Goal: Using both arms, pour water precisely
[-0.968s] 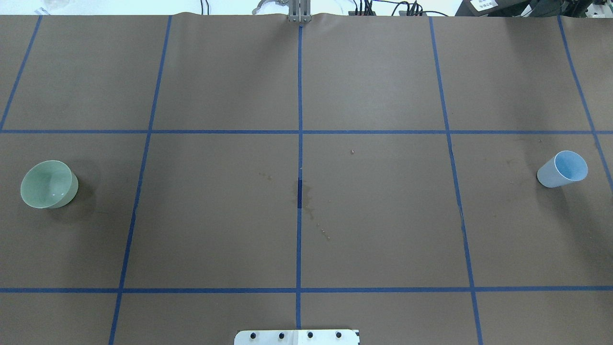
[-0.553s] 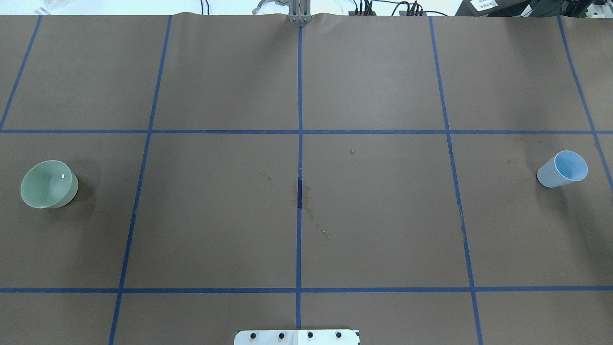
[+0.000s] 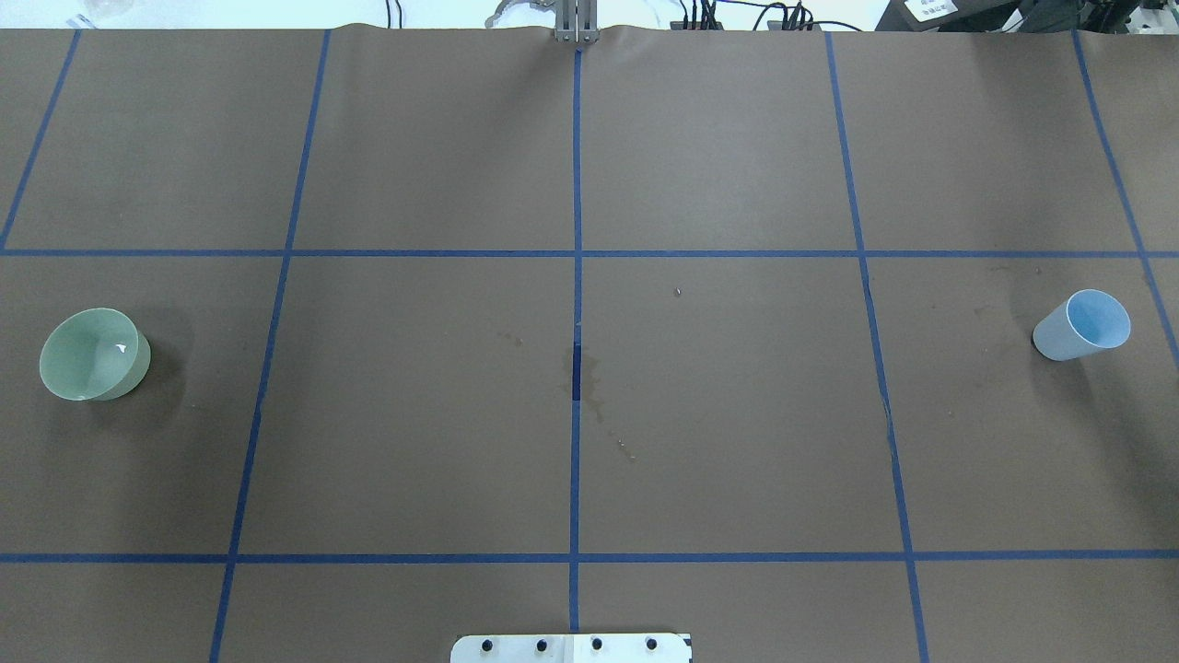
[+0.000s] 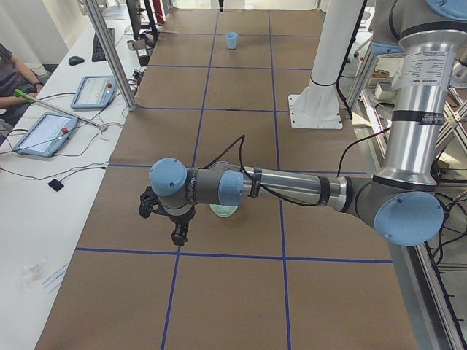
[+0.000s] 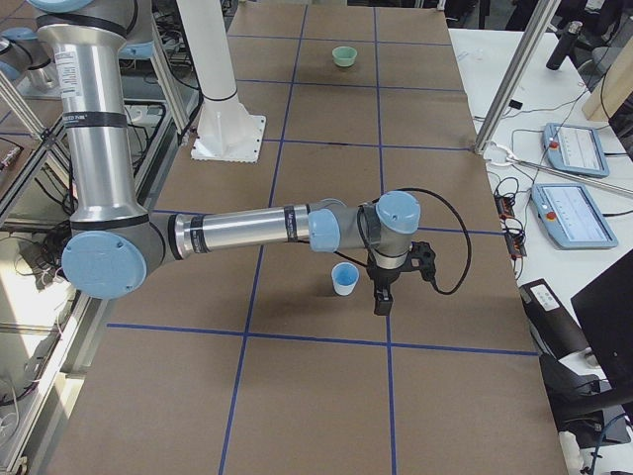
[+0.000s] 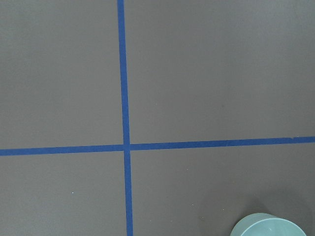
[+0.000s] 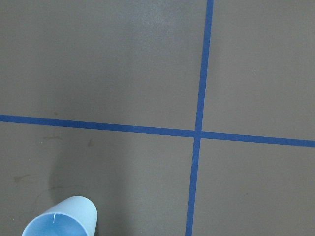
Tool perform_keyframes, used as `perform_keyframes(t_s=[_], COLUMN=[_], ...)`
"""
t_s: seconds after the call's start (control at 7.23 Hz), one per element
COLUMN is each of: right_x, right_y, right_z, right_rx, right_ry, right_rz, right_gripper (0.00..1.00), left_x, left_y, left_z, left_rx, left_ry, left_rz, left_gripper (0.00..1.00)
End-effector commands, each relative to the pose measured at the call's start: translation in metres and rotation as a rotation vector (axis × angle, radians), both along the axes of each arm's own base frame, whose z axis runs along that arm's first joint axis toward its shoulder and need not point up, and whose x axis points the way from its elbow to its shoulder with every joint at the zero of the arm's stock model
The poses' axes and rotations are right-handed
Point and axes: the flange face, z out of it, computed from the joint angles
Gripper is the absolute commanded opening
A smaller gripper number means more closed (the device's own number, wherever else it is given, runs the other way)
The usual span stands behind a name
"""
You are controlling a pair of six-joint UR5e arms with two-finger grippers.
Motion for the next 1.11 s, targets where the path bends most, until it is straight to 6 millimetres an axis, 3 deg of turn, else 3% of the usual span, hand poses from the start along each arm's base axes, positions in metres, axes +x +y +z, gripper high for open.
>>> perform_keyframes(t_s=[0.0,0.28,0.97], right_x=[0.0,0.0,0.0], right_y=[0.006,0.007,0.007], right_z=[0.004,0.004,0.004], right_rx=[-0.002,-0.003,-0.002], right_ry=[-0.007,-0.01,-0.007], right_rz=[-0.001,-0.001,0.0], right_gripper=[1.0,1.0,1.0], left_x=[-0.002,-0.003,0.014], left_y=[0.008,0.04,0.043], left_z=[0.004,-0.004,0.016], left_rx=[-0.01,-0.006,-0.037], left_ry=[-0.045,-0.08,-0.128], left_rz=[-0.009,-0.028,0.014], left_gripper=[1.0,1.0,1.0])
